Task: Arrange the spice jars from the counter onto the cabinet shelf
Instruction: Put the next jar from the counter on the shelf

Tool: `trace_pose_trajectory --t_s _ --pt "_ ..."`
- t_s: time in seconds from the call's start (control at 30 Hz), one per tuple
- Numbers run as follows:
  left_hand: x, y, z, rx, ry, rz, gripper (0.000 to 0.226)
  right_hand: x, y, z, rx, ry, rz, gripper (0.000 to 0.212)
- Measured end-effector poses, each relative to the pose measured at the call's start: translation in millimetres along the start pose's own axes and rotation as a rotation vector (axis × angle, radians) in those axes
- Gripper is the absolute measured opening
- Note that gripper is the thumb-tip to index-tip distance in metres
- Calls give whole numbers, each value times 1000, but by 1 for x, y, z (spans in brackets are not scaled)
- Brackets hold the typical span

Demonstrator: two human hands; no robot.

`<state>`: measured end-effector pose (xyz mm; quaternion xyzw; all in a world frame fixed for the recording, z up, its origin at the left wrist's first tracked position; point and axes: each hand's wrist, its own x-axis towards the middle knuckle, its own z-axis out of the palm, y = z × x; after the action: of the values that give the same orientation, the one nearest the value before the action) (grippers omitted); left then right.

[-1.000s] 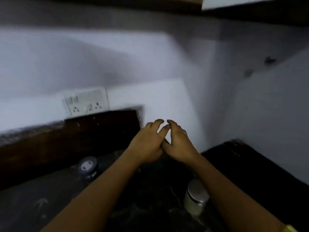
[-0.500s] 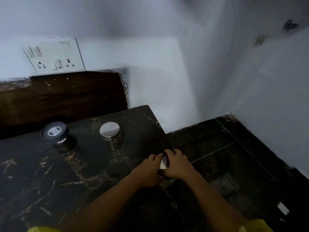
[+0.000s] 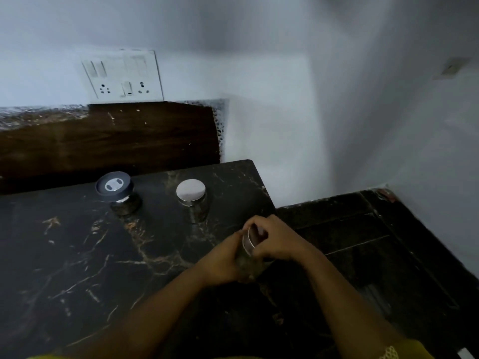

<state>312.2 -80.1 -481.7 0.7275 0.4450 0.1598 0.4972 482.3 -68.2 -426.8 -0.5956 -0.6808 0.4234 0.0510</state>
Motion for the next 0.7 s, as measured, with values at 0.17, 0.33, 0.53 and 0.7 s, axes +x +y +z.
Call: trace_pose_trajectory --t_s 0.17,0.33,0.53,0.7 --pt "-18 -2 -22 -145 152 -34 88 -7 -36 -9 261 -4 -172 57" --pt "-38 1 -41 -313 373 -28 89 -2 -55 13 333 244 -145 89" --pt "-61 -2 -60 -406 379 2 85 -1 -79 40 455 243 -173 79" --pt "-74 0 -74 -552 270 76 91 2 -91 40 594 282 -200 49"
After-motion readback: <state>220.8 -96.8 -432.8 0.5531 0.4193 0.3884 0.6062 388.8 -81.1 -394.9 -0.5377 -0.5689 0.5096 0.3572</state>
